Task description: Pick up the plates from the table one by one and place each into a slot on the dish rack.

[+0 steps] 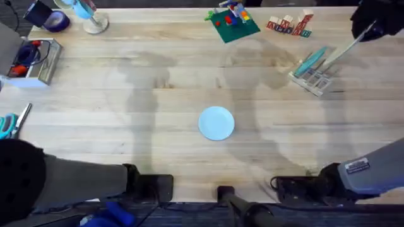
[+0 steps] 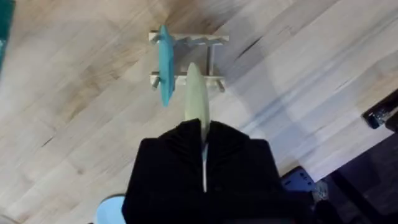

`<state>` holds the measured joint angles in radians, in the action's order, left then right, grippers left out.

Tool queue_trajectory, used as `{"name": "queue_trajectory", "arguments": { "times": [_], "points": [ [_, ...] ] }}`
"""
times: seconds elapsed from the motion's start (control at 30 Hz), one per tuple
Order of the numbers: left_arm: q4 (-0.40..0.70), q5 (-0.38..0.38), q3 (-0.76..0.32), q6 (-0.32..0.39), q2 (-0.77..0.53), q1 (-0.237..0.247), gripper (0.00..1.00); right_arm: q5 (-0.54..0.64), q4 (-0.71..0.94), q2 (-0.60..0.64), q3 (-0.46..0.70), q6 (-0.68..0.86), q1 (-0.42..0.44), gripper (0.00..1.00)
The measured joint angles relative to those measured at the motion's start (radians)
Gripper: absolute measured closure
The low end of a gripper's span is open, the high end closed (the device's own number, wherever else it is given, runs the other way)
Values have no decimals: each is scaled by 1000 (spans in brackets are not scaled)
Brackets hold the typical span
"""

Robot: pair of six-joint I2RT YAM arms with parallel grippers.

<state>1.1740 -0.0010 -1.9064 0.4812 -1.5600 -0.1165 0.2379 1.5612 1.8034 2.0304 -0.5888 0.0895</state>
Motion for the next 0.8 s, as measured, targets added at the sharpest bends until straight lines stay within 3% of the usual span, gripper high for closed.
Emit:
{"name": "queue_trajectory", "arguments": {
  "times": [0.8],
  "points": [
    [0, 0, 0, 0, 0, 0, 7, 0, -45, 120, 0, -9, 20, 972]
  ]
}}
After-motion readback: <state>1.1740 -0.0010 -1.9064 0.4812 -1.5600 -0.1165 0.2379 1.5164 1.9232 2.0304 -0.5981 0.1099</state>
